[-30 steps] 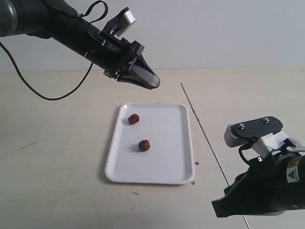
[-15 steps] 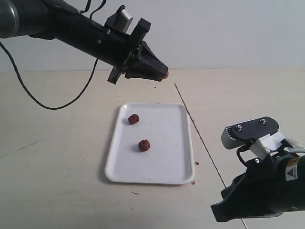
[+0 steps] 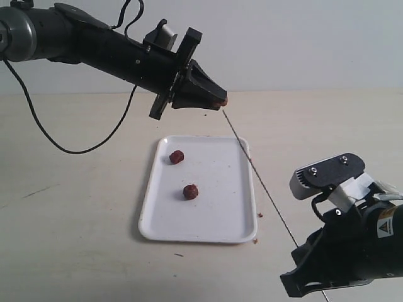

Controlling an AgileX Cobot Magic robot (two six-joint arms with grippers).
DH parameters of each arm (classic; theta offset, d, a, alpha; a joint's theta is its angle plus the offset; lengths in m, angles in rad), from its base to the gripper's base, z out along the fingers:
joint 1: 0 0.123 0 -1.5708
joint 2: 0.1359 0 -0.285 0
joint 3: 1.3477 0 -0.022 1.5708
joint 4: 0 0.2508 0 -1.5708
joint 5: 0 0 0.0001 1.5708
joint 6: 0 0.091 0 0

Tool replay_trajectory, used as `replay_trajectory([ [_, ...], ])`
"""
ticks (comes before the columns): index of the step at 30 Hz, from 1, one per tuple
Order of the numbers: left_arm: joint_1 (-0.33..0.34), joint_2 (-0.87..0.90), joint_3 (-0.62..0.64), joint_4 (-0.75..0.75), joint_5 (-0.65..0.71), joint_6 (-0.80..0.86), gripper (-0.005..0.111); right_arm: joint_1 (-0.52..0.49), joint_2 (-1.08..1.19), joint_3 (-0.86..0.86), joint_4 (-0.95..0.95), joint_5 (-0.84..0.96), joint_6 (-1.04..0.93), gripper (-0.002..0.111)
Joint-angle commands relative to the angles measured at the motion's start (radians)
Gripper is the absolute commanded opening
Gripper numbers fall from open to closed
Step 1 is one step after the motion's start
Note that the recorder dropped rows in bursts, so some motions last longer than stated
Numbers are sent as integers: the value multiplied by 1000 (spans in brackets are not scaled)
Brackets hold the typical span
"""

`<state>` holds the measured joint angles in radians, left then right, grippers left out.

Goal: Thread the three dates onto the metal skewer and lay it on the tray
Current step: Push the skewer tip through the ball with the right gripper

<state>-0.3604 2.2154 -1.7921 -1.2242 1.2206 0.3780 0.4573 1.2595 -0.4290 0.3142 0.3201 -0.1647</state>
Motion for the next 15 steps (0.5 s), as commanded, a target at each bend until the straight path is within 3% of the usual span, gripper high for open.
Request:
replay_trajectory([
  [1, 2, -4, 2, -13, 0, -6, 19, -5, -7, 3, 1, -30, -13, 0],
  [15, 0, -4, 2, -13, 0, -7, 19, -5, -7, -1, 1, -91, -17, 0],
])
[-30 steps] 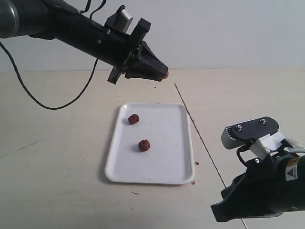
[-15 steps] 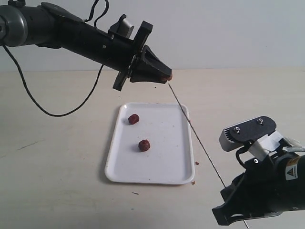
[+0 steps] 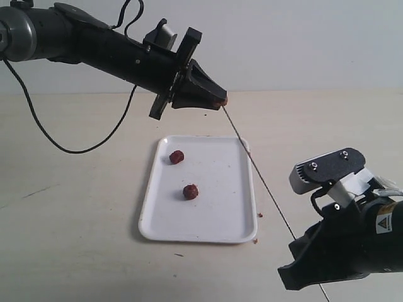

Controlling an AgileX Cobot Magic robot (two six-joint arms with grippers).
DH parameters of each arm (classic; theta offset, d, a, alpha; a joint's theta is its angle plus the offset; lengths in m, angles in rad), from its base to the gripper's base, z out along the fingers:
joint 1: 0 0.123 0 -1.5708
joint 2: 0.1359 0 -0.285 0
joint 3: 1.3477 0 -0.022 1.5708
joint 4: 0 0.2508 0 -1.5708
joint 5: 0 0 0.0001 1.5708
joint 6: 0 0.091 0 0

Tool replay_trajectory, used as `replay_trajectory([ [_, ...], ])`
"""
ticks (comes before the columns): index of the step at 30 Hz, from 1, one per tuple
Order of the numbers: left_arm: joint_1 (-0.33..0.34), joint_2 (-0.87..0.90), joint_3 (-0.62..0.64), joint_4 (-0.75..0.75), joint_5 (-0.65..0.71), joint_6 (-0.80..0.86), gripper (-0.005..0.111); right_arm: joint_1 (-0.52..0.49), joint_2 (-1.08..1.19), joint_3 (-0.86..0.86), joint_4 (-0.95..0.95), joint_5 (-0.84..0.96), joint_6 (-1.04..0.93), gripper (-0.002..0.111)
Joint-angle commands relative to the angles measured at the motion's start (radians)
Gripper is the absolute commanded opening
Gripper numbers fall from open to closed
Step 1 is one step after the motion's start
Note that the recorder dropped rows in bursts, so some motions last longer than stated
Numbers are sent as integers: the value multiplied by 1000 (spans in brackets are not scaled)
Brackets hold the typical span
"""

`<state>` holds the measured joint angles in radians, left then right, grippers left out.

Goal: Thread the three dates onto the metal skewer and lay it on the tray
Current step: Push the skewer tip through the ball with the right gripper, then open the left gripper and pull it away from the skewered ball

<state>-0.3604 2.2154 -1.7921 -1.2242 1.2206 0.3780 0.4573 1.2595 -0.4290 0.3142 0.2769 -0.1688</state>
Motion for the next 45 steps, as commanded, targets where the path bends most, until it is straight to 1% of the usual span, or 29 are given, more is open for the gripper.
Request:
replay_trajectory([
  [1, 0, -4, 2, -13, 0, -7, 19, -5, -5, -11, 1, -46, -13, 0],
  [10, -25, -4, 2, -10, 0, -7, 19, -5, 87, -191, -1, -34, -18, 0],
  [16, -25, -4, 2, -10, 0, -7, 19, -5, 171, -291, -1, -47, -21, 0],
  [18, -25, -4, 2, -10, 0, -7, 19, -5, 187, -308, -1, -45, -21, 0],
  [21, -25, -4, 2, 29, 0, -7, 19, -5, 203, -310, -1, -89, -21, 0],
  [27, -25, -4, 2, 8, 0, -7, 19, -5, 241, -375, -1, -90, -13, 0],
  [37, -25, -4, 2, 10, 0, -7, 20, -5, 241, -376, 1, -128, -11, 0],
  [39, -25, -4, 2, 10, 0, -7, 26, -5, 241, -376, 1, -135, -11, 0],
  [43, -25, -4, 2, 10, 0, -7, 48, -5, 241, -376, 1, -145, -11, 0],
  [45, -25, -4, 2, 10, 0, -7, 54, -5, 243, -376, 1, -155, -7, 0],
])
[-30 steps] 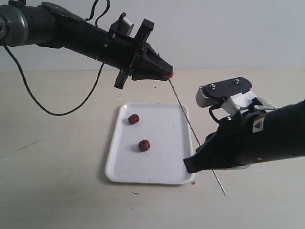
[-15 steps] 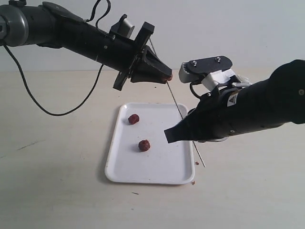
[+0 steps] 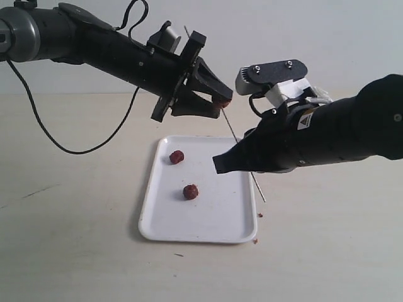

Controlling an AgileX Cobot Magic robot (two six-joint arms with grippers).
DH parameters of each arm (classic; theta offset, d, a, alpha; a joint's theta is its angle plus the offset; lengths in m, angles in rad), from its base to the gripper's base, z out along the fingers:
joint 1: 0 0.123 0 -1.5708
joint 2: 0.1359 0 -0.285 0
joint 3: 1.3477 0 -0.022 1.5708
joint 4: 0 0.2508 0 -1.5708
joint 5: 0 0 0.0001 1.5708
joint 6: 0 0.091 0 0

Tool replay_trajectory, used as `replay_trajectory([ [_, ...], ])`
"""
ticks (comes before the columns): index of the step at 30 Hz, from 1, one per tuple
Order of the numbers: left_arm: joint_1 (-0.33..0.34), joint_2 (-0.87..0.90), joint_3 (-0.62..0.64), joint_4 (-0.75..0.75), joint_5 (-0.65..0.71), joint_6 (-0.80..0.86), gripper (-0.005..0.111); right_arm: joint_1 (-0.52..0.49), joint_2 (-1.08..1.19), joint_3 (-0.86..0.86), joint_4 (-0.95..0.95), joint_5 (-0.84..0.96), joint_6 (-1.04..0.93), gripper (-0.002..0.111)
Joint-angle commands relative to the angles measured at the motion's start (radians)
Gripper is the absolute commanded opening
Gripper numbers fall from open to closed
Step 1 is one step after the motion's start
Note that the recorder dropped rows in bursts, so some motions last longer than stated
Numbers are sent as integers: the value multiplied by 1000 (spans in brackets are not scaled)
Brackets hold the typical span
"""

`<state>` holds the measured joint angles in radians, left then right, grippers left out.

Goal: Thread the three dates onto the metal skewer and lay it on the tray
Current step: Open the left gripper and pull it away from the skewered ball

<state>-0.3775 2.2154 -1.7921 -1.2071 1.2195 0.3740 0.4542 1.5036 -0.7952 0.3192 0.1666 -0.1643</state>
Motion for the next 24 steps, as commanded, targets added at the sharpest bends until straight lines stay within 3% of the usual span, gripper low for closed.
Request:
replay_trajectory([
  [1, -8, -4, 2, -7, 2, -3, 54, -2, -1, -10, -4, -50, -11, 0],
  [12, -8, -11, 2, -10, 2, -3, 54, -4, -1, -10, 0, -50, 18, 0],
  [24, 1, -106, 2, 77, 2, 7, 54, -101, -3, -10, -3, 4, 38, 0],
])
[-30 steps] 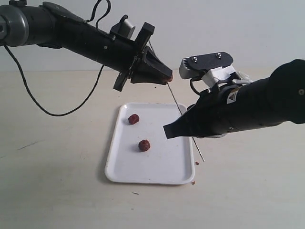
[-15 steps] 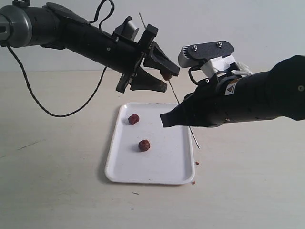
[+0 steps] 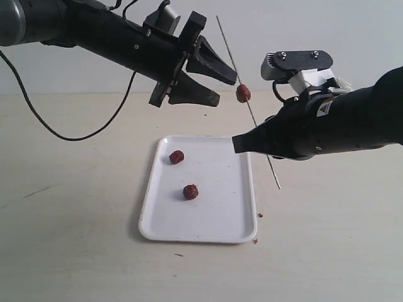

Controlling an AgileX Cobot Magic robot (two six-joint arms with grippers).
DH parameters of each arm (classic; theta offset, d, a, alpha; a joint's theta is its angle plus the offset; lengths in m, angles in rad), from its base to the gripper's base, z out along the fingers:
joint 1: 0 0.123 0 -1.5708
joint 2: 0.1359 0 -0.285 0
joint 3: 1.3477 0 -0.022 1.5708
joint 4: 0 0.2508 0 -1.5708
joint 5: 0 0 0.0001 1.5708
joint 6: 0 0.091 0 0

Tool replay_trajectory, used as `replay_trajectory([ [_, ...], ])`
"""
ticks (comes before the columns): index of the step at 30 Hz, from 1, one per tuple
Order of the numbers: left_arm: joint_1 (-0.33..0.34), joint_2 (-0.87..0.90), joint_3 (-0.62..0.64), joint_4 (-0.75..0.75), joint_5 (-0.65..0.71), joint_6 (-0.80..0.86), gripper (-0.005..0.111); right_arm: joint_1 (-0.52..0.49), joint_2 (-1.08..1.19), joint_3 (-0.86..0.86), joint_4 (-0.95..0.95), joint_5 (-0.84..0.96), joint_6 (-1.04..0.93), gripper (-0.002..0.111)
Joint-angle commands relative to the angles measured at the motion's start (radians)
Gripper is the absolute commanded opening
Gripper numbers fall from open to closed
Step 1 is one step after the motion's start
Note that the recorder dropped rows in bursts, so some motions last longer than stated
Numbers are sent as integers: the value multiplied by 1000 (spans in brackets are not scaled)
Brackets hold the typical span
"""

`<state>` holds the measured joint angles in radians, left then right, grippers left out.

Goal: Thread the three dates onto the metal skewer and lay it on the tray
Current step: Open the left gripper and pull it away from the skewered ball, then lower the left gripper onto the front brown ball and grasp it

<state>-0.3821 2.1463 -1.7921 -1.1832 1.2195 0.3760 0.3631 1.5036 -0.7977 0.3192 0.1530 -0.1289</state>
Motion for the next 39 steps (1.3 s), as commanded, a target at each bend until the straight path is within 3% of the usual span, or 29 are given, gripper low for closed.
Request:
replay_trajectory([
  [1, 10, -42, 2, 67, 2, 5, 54, -10, -9, -7, -3, 20, 2, 0],
  [4, 28, -90, 2, 216, 2, 5, 54, -10, -89, 32, -9, 91, 1, 0],
  [5, 31, -103, 2, 349, 2, 5, 54, -10, -139, 71, -23, 134, 1, 0],
  [10, -7, -91, 2, 607, 2, -63, 54, -10, -280, 178, -30, 234, 7, 0],
  [16, -23, 5, 1, 614, 2, -62, 54, -10, -386, 249, -30, 249, 27, 0],
  [20, -30, 49, -7, 794, 2, -62, 54, -10, -393, 255, -30, 261, 29, 0],
  [25, -57, 61, -25, 900, 2, 298, 54, -10, -393, 255, -30, 257, 29, 0],
  [28, -74, 63, -25, 860, 2, 314, 54, -10, -393, 255, -30, 260, 29, 0],
  [34, -148, 63, -25, 848, 2, 648, 54, -10, -393, 255, -30, 259, 27, 0],
  [39, -190, 65, -25, 864, -35, 764, 54, -10, -393, 255, -34, 259, 25, 0],
])
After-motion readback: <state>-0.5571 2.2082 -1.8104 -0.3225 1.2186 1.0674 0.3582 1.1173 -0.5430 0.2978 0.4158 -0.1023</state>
